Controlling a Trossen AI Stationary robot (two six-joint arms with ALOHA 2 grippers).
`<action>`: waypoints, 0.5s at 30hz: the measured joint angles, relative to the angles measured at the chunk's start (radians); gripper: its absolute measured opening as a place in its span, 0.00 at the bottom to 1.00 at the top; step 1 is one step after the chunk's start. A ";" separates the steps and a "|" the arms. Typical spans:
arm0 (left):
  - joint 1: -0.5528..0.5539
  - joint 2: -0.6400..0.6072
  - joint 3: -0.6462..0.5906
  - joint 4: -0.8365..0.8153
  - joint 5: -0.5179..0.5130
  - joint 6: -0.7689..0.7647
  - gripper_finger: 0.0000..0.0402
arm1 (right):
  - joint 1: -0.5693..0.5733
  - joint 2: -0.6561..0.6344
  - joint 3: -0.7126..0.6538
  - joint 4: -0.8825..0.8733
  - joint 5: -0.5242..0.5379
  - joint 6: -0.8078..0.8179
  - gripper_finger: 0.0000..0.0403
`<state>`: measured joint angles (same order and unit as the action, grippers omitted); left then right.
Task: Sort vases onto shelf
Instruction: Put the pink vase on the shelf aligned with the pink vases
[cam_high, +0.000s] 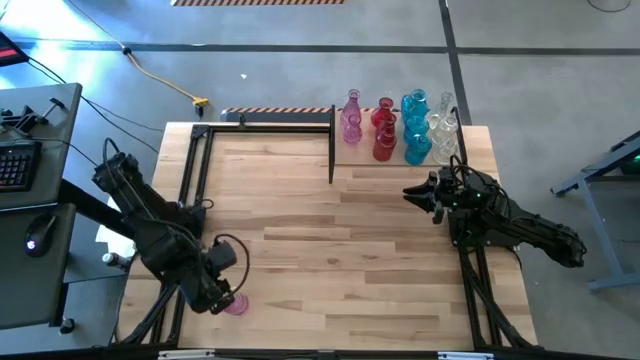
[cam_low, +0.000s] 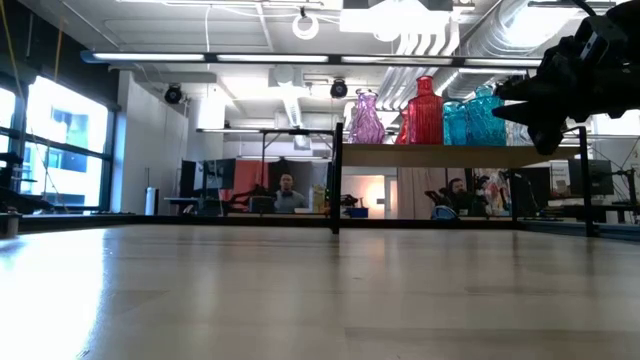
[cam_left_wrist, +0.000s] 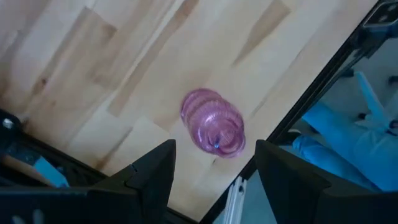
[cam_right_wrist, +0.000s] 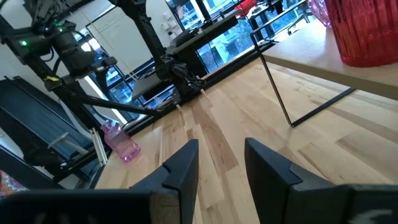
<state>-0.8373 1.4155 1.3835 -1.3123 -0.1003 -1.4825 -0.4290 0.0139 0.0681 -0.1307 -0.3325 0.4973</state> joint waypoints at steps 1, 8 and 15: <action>-0.009 0.000 -0.013 0.010 0.008 -0.010 0.53 | 0.000 0.000 0.000 0.000 0.000 0.000 0.27; -0.054 0.000 -0.113 0.118 0.048 -0.082 0.53 | 0.000 0.000 0.000 0.000 0.000 0.000 0.27; -0.063 0.000 -0.183 0.205 0.051 -0.105 0.53 | 0.000 0.000 0.000 0.000 0.000 0.000 0.27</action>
<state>-0.9005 1.4155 1.2003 -1.1076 -0.0498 -1.5875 -0.4292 0.0139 0.0681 -0.1307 -0.3325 0.4973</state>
